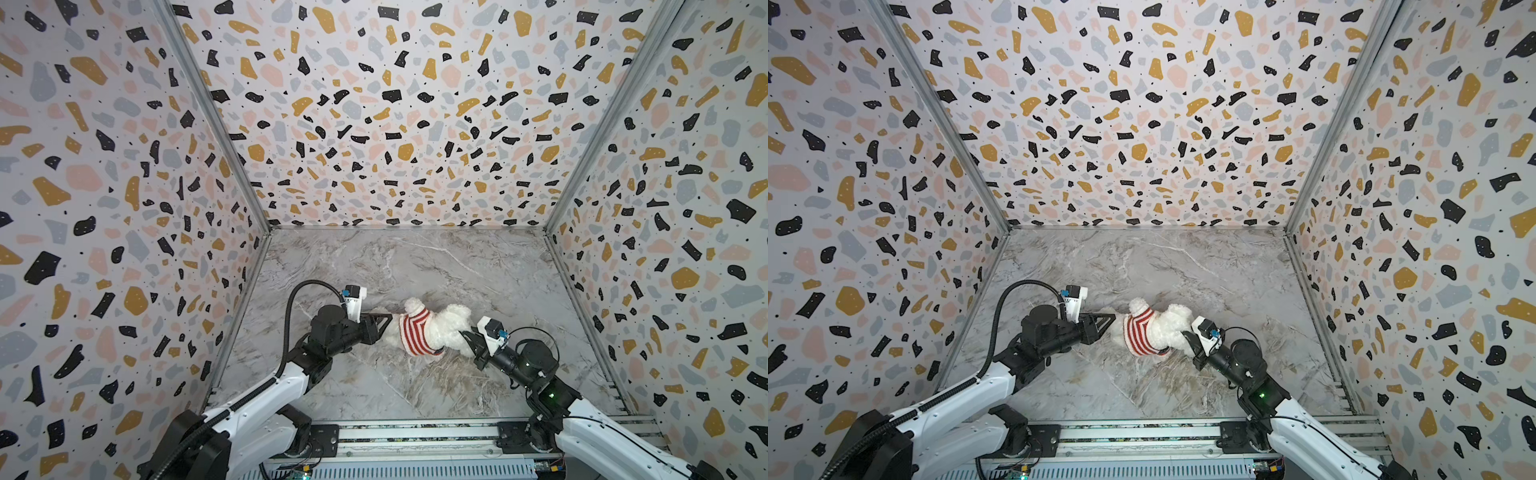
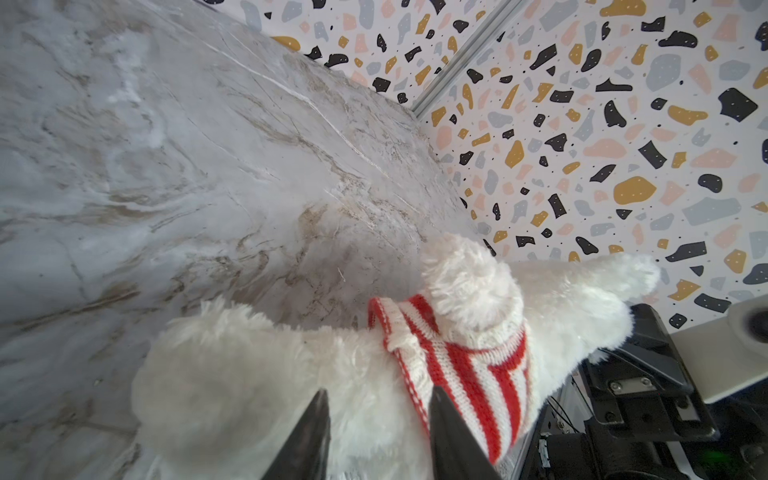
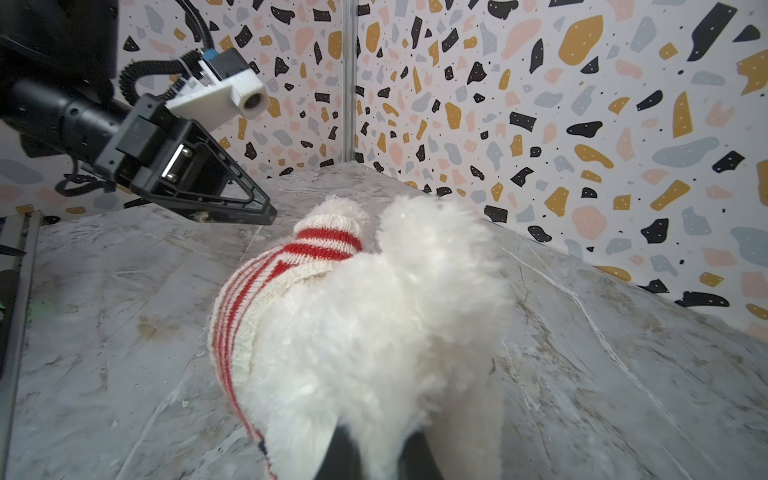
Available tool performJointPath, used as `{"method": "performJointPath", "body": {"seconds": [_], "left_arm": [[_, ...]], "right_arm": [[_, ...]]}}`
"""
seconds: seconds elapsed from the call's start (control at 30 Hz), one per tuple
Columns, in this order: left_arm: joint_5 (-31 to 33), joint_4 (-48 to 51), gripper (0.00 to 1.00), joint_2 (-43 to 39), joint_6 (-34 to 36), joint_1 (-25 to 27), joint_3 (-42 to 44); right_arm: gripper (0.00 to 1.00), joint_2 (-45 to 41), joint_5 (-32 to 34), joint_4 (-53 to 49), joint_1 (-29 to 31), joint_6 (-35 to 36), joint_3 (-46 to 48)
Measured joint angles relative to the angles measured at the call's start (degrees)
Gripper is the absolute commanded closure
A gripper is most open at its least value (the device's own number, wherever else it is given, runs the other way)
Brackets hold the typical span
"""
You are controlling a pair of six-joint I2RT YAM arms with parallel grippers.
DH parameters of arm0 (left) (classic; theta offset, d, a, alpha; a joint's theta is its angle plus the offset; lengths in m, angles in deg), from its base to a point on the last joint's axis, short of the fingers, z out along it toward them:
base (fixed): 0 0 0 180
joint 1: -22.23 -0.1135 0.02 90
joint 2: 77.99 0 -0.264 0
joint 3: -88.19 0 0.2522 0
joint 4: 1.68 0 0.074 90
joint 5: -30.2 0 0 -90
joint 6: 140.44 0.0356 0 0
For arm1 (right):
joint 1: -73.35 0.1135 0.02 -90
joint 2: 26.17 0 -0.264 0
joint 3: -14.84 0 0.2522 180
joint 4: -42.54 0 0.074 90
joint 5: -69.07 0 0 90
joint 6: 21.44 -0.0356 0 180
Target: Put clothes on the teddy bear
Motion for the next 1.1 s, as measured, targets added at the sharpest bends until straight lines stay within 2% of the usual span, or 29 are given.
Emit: {"method": "performJointPath", "body": {"seconds": [0.1,0.27,0.5,0.73,1.1], "left_arm": [[0.4,0.1,0.54,-1.4,0.8,1.4,0.1],[1.8,-0.4,0.58,-0.8,1.3,8.0,1.3],[4.2,-6.6,0.63,7.3,0.2,13.4,2.4],[7.2,-15.2,0.68,15.1,-1.0,16.0,2.4],[11.1,-24.2,0.73,22.6,-1.6,17.1,2.3]], "right_arm": [[1.0,1.7,0.9,-0.6,-1.8,-1.9,-1.5],[1.0,4.5,2.3,-0.8,-3.7,-5.6,-3.5],[1.0,8.2,4.0,-0.9,-3.9,-9.4,-4.8],[1.0,8.6,4.5,-1.6,-4.5,-12.5,-4.8],[1.0,8.6,4.4,-2.4,-5.3,-13.9,-4.8]]}}
